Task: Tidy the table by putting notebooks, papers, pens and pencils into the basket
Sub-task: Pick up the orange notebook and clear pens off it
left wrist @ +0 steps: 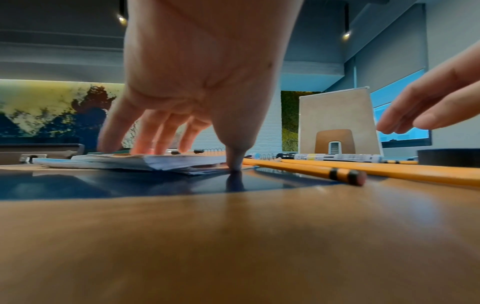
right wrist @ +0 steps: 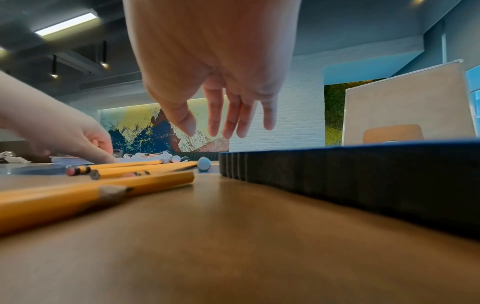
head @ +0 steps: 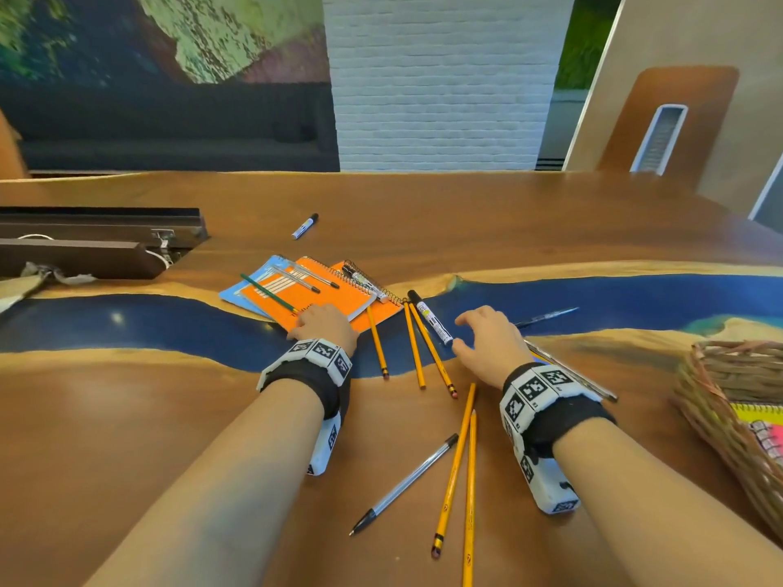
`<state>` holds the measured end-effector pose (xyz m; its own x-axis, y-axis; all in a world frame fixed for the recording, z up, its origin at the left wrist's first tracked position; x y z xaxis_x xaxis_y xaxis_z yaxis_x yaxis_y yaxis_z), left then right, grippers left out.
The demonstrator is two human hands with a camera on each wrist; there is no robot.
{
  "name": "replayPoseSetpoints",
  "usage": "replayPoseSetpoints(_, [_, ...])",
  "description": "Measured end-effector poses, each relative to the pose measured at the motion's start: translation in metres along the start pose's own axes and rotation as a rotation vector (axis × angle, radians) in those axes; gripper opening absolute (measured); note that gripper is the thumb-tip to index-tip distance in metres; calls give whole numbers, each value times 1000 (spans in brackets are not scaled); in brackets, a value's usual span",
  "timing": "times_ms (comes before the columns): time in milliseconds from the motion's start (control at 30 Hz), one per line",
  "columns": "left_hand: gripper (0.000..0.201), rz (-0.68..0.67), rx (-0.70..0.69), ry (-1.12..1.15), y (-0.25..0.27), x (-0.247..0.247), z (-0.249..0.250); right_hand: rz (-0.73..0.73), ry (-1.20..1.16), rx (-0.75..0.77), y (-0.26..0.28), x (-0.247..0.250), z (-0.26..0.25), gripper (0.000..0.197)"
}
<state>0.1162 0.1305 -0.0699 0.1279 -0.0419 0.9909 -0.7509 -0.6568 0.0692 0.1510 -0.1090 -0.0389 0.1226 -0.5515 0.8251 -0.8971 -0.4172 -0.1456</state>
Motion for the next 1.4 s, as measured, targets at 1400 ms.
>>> replayPoseSetpoints(1400, [22,428,-698,836,107,130,113,87,-509,-112,0,9,-5,11])
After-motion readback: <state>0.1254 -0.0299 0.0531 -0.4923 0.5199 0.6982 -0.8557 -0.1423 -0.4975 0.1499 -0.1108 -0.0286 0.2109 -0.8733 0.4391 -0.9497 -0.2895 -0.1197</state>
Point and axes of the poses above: each hand's wrist, its own y-axis away from the middle knuckle, its own x-axis out of the back of the hand, z = x × y, the point moved 9 cm from there along -y, towards the middle knuckle, and after that the axes turned 13 degrees about -y, right-handed, at the moved point
